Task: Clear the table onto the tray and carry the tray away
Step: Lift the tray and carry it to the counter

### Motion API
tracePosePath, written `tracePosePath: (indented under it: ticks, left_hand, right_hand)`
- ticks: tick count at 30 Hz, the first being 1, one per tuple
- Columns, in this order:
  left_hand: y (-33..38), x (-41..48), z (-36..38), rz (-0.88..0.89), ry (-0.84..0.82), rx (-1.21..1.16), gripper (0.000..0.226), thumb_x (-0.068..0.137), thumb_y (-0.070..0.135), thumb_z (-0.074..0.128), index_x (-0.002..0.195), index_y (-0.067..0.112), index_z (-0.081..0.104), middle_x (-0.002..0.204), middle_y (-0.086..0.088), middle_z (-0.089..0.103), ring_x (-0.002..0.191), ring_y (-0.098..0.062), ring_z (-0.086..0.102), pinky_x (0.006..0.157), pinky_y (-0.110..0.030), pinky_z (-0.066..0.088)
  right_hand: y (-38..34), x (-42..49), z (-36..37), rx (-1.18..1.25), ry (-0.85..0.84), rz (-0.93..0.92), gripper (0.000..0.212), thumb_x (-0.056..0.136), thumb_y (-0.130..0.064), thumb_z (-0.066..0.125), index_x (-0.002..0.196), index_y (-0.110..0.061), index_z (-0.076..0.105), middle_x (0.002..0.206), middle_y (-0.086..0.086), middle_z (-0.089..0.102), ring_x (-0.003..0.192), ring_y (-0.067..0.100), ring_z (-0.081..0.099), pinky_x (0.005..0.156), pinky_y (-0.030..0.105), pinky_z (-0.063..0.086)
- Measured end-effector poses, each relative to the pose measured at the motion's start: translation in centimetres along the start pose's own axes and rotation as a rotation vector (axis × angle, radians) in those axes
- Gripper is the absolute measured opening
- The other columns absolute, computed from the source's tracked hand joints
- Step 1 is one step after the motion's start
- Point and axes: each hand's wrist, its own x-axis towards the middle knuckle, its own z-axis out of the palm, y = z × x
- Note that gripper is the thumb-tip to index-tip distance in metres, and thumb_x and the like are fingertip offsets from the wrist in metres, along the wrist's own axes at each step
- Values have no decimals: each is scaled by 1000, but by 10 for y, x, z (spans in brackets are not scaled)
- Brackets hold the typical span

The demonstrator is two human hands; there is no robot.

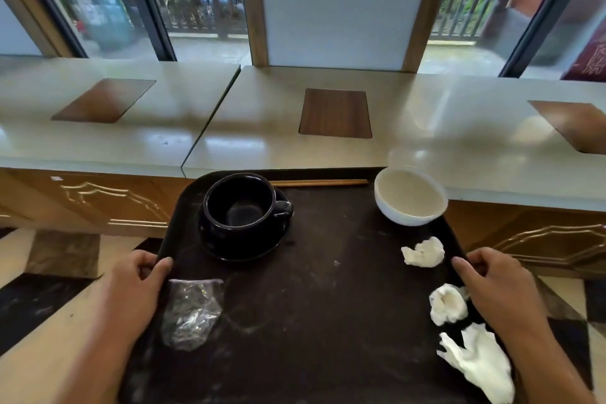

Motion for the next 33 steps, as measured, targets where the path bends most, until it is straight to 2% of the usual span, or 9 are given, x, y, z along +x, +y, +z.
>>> tracePosePath:
  ticks: [4,11,14,16,19,24,30,33]
  left_hand:
    - [13,59,26,4,-19,38,17,88,24,67,72,19,65,65,-3,65,63,-21,57,57,-36,38]
    - [47,197,79,69,-34,59,14,90,28,64,81,17,66,69,4,61,64,-11,52,56,-33,35]
    - [67,256,100,73,-65,87,17,90,29,64,82,15,65,67,6,58,63,-9,49,60,-34,34]
    - [80,291,116,81,-85,75,18,90,29,63,81,14,64,68,5,60,64,-13,52,62,-35,36]
    - [101,339,139,92,-99,47,15,90,27,64,82,14,65,73,1,64,71,-20,58,66,-37,40]
    - [131,389,171,126,-91,61,11,89,24,66,83,14,66,72,2,62,72,-22,57,68,-35,39]
    - [164,426,228,153,-75,88,11,89,22,66,83,13,67,69,2,58,68,-17,53,65,-33,36]
    - [180,439,260,145,-65,106,14,89,21,66,86,8,68,70,1,59,67,-17,54,64,-32,37]
  right_hand:
    - [-19,58,24,-1,-5,8,14,91,-26,67,81,-17,66,68,-2,63,64,12,58,56,32,43]
    - [-69,172,79,-10,6,50,13,91,-23,67,81,-14,65,65,-4,60,61,9,54,53,27,36]
    - [-90,222,94,-32,25,90,15,90,-23,68,79,-13,68,64,-3,60,62,21,55,59,31,37]
    - [-102,250,103,-35,43,124,16,90,-24,69,78,-13,68,65,-2,62,64,25,58,61,33,38]
    - [-113,287,117,-37,78,145,17,90,-23,68,75,-14,66,62,-5,60,59,16,54,56,30,34]
    - [-121,340,131,-1,73,189,14,90,-21,68,82,-10,68,66,0,62,65,26,56,66,32,35]
    - [-107,417,144,8,70,206,14,90,-24,66,80,-14,67,66,-3,64,66,26,58,67,33,39]
    - [-94,459,155,0,47,196,15,91,-25,65,84,-11,68,69,3,67,68,30,61,69,34,40]
